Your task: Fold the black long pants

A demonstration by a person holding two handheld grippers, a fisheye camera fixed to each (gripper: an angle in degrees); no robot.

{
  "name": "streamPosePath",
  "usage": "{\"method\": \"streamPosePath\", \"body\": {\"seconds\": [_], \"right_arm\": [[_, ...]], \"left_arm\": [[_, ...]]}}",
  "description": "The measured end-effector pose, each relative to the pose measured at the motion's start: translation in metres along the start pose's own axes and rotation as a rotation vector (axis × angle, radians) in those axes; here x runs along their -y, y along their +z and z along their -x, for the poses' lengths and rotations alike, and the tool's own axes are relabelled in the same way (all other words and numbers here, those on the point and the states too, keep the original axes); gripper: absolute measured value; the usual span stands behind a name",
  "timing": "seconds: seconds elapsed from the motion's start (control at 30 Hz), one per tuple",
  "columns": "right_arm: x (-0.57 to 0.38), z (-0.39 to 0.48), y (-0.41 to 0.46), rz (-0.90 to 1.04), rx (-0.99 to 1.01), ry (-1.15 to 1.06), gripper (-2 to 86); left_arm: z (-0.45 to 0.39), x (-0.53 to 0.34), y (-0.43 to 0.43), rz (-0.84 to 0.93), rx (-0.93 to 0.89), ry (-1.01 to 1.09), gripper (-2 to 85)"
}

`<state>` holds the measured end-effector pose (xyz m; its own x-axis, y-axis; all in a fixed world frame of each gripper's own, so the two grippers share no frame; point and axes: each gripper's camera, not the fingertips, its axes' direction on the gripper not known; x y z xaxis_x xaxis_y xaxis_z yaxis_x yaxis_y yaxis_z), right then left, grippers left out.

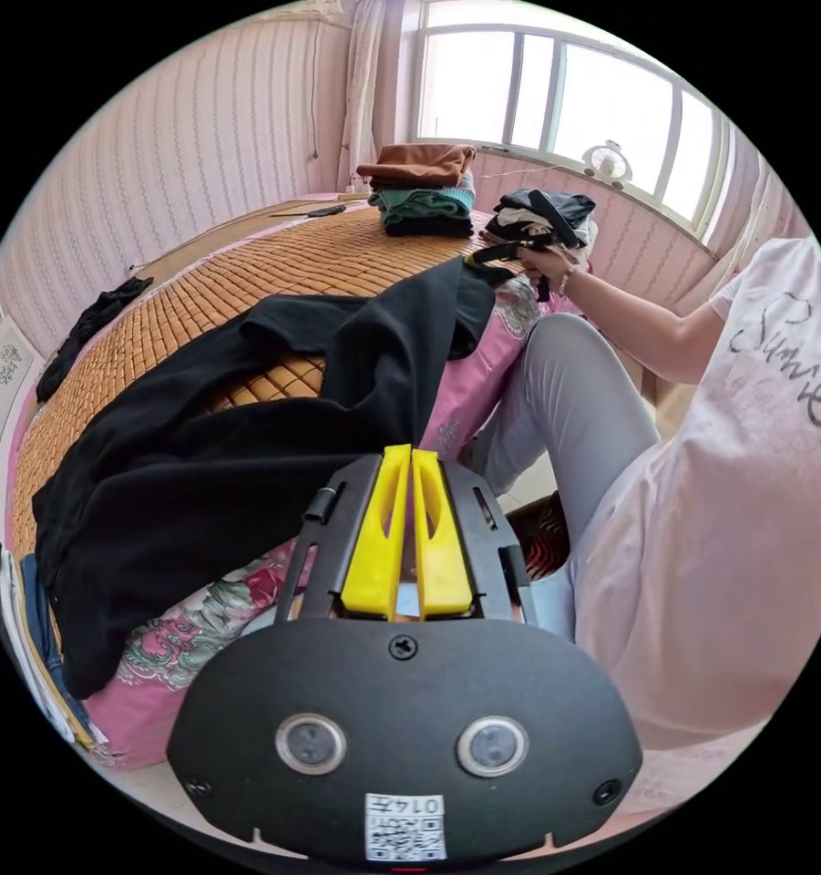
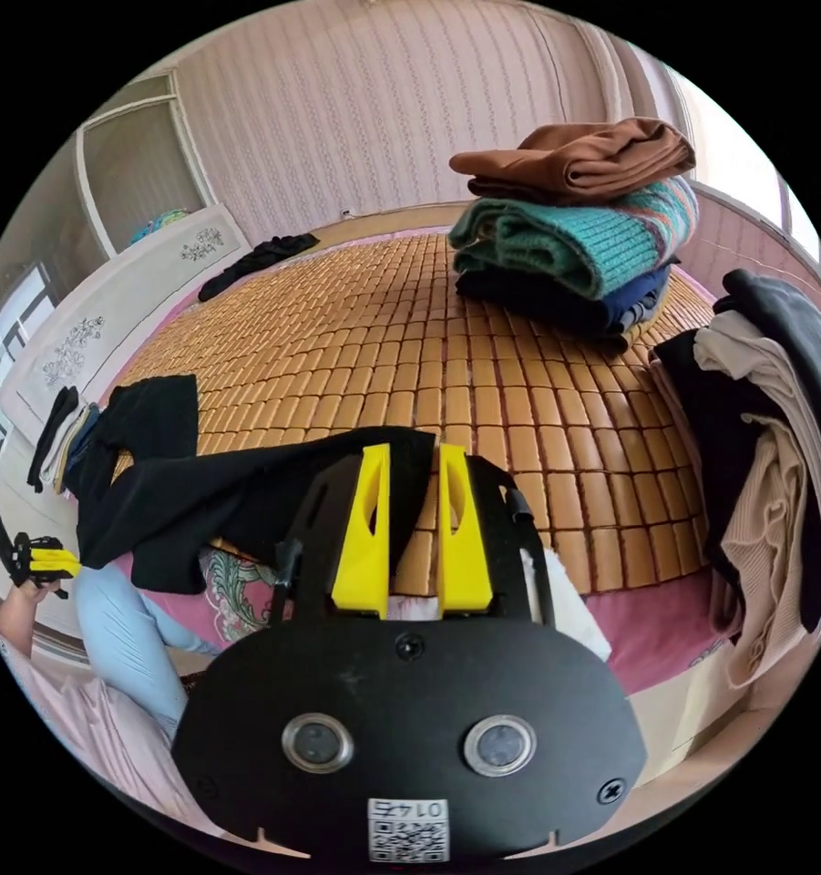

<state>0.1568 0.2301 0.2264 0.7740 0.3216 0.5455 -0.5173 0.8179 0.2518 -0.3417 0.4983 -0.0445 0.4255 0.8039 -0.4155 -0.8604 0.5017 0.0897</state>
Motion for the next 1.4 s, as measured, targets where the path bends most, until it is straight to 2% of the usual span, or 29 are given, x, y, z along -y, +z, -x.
{"method": "streamPosePath", "body": {"seconds": [0.1,0.23,0.33,0.4,0.47,0.57,0.63,0.73,0.8,0.87,0.97,1.1,1.2,1.3,1.4], "right_arm": [[-0.007,0.0,-0.014,0.003,-0.025,-0.058,1.7],[-0.025,-0.018,-0.055,-0.046,0.181,-0.041,0.5],[-0.045,-0.026,-0.089,-0.102,0.296,-0.025,0.9],[-0.052,-0.025,-0.097,-0.074,0.356,-0.036,1.4],[-0.056,-0.016,-0.092,-0.001,0.486,-0.041,2.7],[-0.068,0.007,-0.078,-0.036,0.549,-0.01,7.5],[-0.07,0.024,-0.065,0.016,0.548,0.0,13.2],[-0.074,0.059,-0.051,0.077,0.603,-0.02,15.5],[-0.075,0.086,-0.037,0.157,0.515,-0.073,13.9],[-0.077,0.112,-0.04,0.119,0.236,-0.142,7.3],[-0.07,0.123,-0.037,0.154,0.183,-0.174,3.5],[-0.051,0.117,-0.043,0.189,0.278,-0.232,0.7],[0.0,0.1,-0.063,0.117,0.237,-0.282,0.4],[0.075,0.083,-0.087,-0.011,0.081,-0.319,0.4],[0.153,0.057,-0.066,0.053,0.025,-0.278,0.9]], "left_arm": [[0.015,-0.015,-0.031,-0.079,-0.033,-0.039,-1.0],[0.03,-0.037,-0.072,-0.176,-0.041,-0.05,-1.0],[0.045,-0.057,-0.116,-0.314,0.056,-0.115,-1.0],[0.064,-0.073,-0.154,-0.471,0.144,-0.207,-1.0],[0.083,-0.086,-0.179,-0.587,0.209,-0.308,-1.0],[0.118,-0.11,-0.208,-0.709,0.358,-0.499,-1.0],[0.135,-0.122,-0.217,-0.713,0.444,-0.587,-1.0],[0.159,-0.143,-0.224,-0.714,0.489,-0.714,-1.0],[0.174,-0.16,-0.22,-0.738,0.422,-0.774,-1.0],[0.18,-0.168,-0.216,-0.738,0.391,-0.79,-1.0],[0.184,-0.18,-0.214,-0.767,0.341,-0.769,-1.0],[0.189,-0.193,-0.214,-0.744,0.319,-0.758,-1.0],[0.186,-0.193,-0.212,-0.712,0.278,-0.706,-1.0],[0.176,-0.186,-0.205,-0.653,0.234,-0.611,-1.0],[0.168,-0.184,-0.193,-0.605,0.175,-0.56,-0.9]]}}
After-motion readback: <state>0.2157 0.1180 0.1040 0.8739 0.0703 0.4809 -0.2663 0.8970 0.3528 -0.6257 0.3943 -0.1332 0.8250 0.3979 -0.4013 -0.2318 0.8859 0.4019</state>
